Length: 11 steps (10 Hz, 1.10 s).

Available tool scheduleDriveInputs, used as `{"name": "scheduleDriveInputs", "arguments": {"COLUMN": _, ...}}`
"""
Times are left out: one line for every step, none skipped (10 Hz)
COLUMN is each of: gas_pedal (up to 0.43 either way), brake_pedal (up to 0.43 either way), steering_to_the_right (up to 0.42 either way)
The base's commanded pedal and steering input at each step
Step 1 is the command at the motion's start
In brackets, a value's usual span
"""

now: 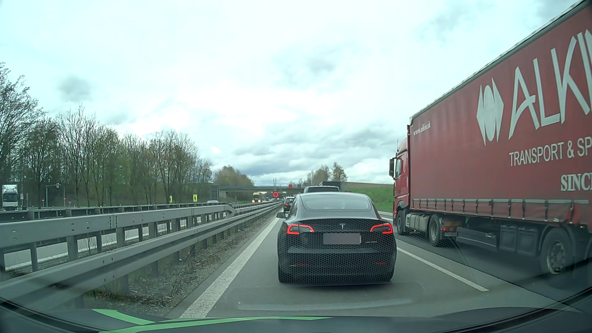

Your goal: Follow the waypoints while adhering to traffic rules and regulations

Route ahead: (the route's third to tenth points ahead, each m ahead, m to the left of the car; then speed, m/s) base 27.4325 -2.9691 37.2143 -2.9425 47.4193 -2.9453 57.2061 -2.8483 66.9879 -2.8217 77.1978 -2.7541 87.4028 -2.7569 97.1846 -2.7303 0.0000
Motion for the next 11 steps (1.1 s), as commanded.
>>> {"name": "scheduleDriveInputs", "arguments": {"gas_pedal": 0.000, "brake_pedal": 0.317, "steering_to_the_right": -0.007}}
{"name": "scheduleDriveInputs", "arguments": {"gas_pedal": 0.000, "brake_pedal": 0.317, "steering_to_the_right": -0.007}}
{"name": "scheduleDriveInputs", "arguments": {"gas_pedal": 0.000, "brake_pedal": 0.317, "steering_to_the_right": -0.007}}
{"name": "scheduleDriveInputs", "arguments": {"gas_pedal": 0.000, "brake_pedal": 0.317, "steering_to_the_right": -0.007}}
{"name": "scheduleDriveInputs", "arguments": {"gas_pedal": 0.000, "brake_pedal": 0.317, "steering_to_the_right": -0.007}}
{"name": "scheduleDriveInputs", "arguments": {"gas_pedal": 0.000, "brake_pedal": 0.317, "steering_to_the_right": -0.007}}
{"name": "scheduleDriveInputs", "arguments": {"gas_pedal": 0.000, "brake_pedal": 0.317, "steering_to_the_right": -0.007}}
{"name": "scheduleDriveInputs", "arguments": {"gas_pedal": 0.000, "brake_pedal": 0.317, "steering_to_the_right": -0.007}}
{"name": "scheduleDriveInputs", "arguments": {"gas_pedal": 0.000, "brake_pedal": 0.311, "steering_to_the_right": -0.007}}
{"name": "scheduleDriveInputs", "arguments": {"gas_pedal": 0.000, "brake_pedal": 0.317, "steering_to_the_right": -0.007}}
{"name": "scheduleDriveInputs", "arguments": {"gas_pedal": 0.000, "brake_pedal": 0.317, "steering_to_the_right": -0.007}}
